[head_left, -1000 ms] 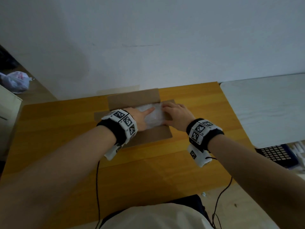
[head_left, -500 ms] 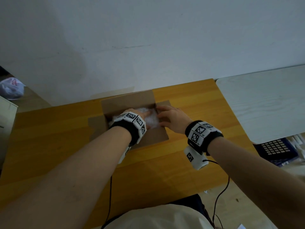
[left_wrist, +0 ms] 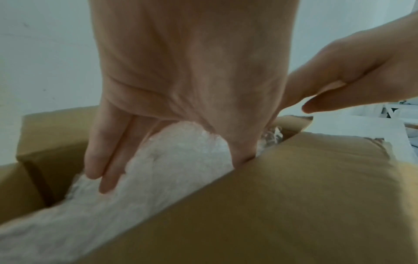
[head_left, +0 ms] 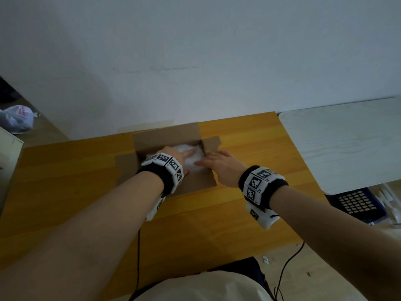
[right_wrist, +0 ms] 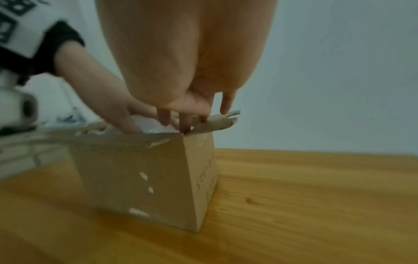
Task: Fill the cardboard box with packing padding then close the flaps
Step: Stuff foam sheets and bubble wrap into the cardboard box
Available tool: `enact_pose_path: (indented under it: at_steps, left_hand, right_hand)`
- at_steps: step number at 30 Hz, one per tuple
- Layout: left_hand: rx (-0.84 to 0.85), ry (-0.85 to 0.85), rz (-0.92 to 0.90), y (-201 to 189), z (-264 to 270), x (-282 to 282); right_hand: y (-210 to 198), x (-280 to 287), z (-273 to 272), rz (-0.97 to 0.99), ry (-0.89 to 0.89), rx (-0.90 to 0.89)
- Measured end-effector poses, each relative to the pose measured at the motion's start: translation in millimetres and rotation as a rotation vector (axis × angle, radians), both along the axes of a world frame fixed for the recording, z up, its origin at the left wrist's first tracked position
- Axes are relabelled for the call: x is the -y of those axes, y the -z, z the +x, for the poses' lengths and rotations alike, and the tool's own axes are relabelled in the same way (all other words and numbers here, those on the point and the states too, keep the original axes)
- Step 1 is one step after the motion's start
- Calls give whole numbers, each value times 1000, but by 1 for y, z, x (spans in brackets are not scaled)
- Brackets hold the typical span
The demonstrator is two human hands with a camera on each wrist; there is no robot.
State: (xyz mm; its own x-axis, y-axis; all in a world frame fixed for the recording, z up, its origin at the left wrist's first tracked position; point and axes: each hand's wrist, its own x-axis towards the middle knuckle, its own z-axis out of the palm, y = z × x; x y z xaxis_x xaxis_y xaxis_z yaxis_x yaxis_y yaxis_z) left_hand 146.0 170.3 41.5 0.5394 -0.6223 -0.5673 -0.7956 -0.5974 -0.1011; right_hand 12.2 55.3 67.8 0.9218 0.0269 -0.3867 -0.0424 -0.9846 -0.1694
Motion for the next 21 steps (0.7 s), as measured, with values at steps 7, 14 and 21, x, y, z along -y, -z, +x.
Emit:
enact_pose_path:
  at_steps: [7, 14, 21]
  left_hand:
    - [-81, -35, -60, -11, -9, -15]
    - [-158, -113, -394, -17, -3, -64]
    - [-97, -57, -342, -18, -13, -72]
  right_hand:
    - [-3, -1, -7, -24, -8, -36]
    - [-2, -1, -3, 112, 201, 206]
    - [-1, -10, 17, 2, 149, 311]
